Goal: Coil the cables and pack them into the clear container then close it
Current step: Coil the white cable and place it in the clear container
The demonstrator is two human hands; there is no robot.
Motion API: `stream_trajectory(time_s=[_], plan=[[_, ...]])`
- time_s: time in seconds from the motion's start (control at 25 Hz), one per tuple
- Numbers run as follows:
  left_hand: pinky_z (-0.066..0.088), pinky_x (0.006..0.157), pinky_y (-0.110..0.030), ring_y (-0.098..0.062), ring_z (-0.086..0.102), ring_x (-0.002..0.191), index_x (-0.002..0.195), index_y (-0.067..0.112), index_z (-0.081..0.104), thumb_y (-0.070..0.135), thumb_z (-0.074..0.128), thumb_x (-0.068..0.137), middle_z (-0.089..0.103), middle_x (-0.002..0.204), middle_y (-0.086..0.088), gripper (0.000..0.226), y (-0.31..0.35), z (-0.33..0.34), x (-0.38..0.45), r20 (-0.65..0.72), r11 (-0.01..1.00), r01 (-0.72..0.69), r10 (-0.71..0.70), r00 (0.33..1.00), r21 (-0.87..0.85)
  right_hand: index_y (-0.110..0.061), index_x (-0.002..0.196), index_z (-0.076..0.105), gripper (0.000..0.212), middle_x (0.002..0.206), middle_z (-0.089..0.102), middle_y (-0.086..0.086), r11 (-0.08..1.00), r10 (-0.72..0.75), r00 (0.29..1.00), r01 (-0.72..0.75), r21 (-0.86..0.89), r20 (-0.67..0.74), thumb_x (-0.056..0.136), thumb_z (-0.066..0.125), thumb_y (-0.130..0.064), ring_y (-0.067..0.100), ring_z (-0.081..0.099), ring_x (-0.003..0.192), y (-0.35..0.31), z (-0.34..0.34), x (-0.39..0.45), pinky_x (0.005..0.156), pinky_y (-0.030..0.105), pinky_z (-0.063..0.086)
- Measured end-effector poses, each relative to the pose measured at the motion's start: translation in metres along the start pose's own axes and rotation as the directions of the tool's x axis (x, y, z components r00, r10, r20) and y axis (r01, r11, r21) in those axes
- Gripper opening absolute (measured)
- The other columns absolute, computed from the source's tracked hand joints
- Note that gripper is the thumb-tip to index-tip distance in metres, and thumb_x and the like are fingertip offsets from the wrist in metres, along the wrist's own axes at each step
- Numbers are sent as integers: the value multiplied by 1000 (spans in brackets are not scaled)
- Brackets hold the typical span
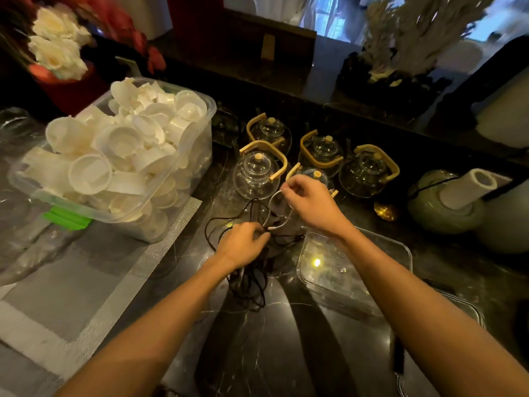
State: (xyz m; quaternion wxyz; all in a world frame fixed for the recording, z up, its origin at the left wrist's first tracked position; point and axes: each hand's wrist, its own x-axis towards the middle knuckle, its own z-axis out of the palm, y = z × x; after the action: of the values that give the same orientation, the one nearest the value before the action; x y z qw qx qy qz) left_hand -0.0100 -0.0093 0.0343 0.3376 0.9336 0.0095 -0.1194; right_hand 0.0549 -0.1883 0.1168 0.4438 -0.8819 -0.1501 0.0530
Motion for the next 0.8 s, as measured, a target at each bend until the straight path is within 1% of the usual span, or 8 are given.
stream_trajectory(time_s=[0.08,0.2,0.24,0.32,0.48,0.6,0.72,0.8], plan=[[50,64,-26,-11,69,75,103,22,73,42,64,94,74,82,3,23,17,-5,-8,-73,957,-7,-14,997,-289,-18,98,62,11,81,65,-5,998,-69,998,69,-2,0,104,55,-23,8,60,69,-12,-9,-11,63,26,49],[52,66,-28,-15,65,68,104,16,67,34,72,92,68,79,-7,22,39,-15,-12,-159,764,-19,-110,981,-645,-17,100,55,9,76,58,-4,981,-194,981,194,-30,5,107,49,-19,7,50,63,-29,-19,-25,58,31,44],[53,66,-27,-14,64,68,110,17,63,34,73,90,66,79,-6,28,43,-19,-13,-196,754,-46,-111,974,-656,-14,102,56,9,76,57,-1,976,-216,976,216,-5,-7,107,48,-17,7,48,62,-35,-23,-29,57,30,42],[54,70,-24,-11,65,71,121,22,62,32,72,92,69,85,-4,32,46,-25,-14,-244,829,-157,26,970,-536,-11,105,56,11,78,59,8,970,-235,970,238,54,-63,108,47,-16,12,51,62,-48,-32,-33,56,30,43],[55,80,-28,-7,66,87,113,29,72,30,68,93,70,104,0,20,48,-28,-17,-192,902,-237,176,965,-360,-10,105,53,10,81,61,7,939,-143,959,210,274,-246,109,45,-14,11,53,58,-78,-63,-33,47,23,44],[49,74,-24,-2,61,78,99,24,74,28,64,97,69,92,3,11,52,-30,-20,-204,918,-269,215,955,-290,-7,109,52,10,83,60,7,908,-128,938,241,342,-322,109,43,-14,11,53,55,-93,-88,-36,41,22,45],[43,67,-25,-2,55,66,90,21,74,26,59,100,65,75,4,19,67,-35,-21,-216,879,-249,172,961,-407,-11,107,54,11,79,61,4,916,-99,923,231,329,-373,109,45,-17,10,50,52,-85,-109,-41,41,26,42],[50,71,-28,-8,65,70,93,16,72,22,55,103,70,80,-2,21,80,-41,-22,-151,784,-194,130,980,-590,-13,105,58,12,74,63,2,936,1,929,129,327,-370,108,48,-19,10,49,49,-66,-117,-46,40,27,41]])
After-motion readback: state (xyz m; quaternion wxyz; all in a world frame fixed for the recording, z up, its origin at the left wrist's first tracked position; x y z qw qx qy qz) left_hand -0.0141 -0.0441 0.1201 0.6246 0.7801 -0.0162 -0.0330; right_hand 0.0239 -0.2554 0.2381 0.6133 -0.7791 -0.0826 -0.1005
